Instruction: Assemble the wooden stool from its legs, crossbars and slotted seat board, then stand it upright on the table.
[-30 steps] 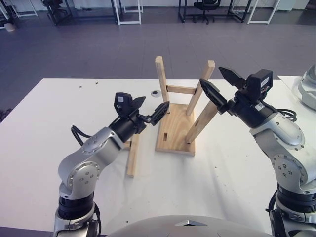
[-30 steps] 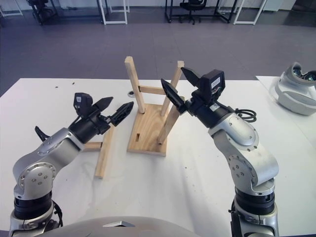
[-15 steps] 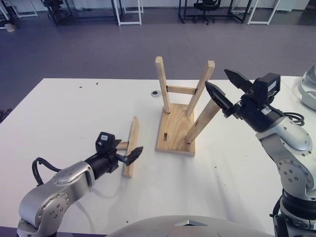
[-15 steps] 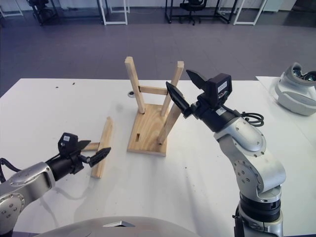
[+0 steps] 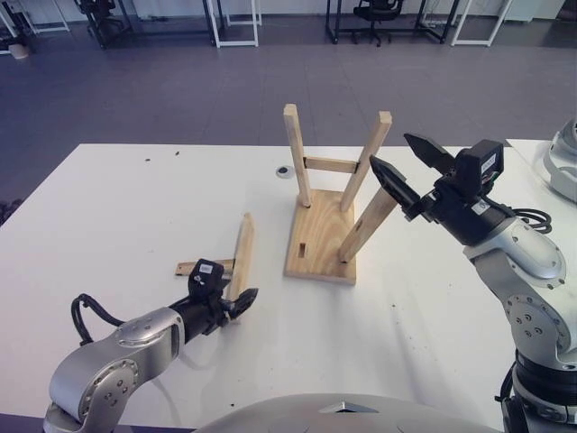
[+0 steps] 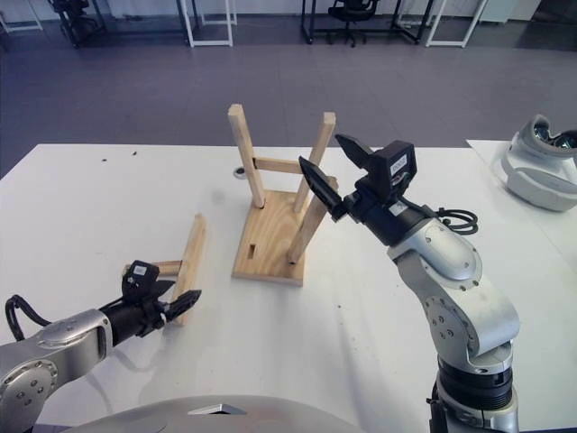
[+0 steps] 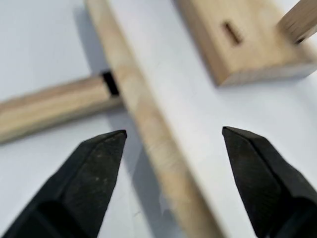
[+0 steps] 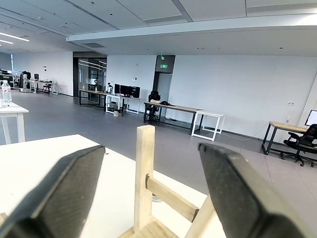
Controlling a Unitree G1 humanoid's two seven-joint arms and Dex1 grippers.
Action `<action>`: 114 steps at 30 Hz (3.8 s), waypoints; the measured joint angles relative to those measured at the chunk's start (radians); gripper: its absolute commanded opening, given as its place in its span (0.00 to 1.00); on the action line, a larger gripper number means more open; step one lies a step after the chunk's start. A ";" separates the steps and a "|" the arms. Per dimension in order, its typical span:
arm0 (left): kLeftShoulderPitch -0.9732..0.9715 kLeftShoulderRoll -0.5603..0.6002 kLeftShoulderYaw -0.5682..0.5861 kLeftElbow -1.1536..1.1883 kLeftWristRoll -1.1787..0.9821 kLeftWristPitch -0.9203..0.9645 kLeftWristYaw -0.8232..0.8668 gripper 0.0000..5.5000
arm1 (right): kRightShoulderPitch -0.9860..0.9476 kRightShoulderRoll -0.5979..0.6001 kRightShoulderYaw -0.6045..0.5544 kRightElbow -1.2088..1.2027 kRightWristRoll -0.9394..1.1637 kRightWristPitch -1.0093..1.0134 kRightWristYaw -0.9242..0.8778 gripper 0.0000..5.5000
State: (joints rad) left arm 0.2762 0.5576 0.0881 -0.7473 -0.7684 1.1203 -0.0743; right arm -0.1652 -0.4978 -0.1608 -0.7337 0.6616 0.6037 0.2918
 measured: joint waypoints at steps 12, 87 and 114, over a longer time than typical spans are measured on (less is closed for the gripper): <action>0.002 0.071 -0.109 0.004 0.165 -0.044 -0.078 0.18 | 0.002 0.006 0.015 0.007 -0.002 -0.019 0.005 0.64; -1.243 0.428 -0.469 1.097 1.485 -2.319 -0.694 0.18 | -0.267 -0.066 0.062 0.276 -0.232 -0.125 0.233 0.64; -1.321 0.406 -0.596 0.761 1.423 -2.111 -0.991 0.18 | -0.263 -0.061 0.080 0.242 -0.231 -0.107 0.226 0.64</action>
State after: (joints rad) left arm -1.0445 0.9635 -0.5075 0.0133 0.6542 -0.9903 -1.0652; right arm -0.4287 -0.5585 -0.0813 -0.4918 0.4302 0.4971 0.5182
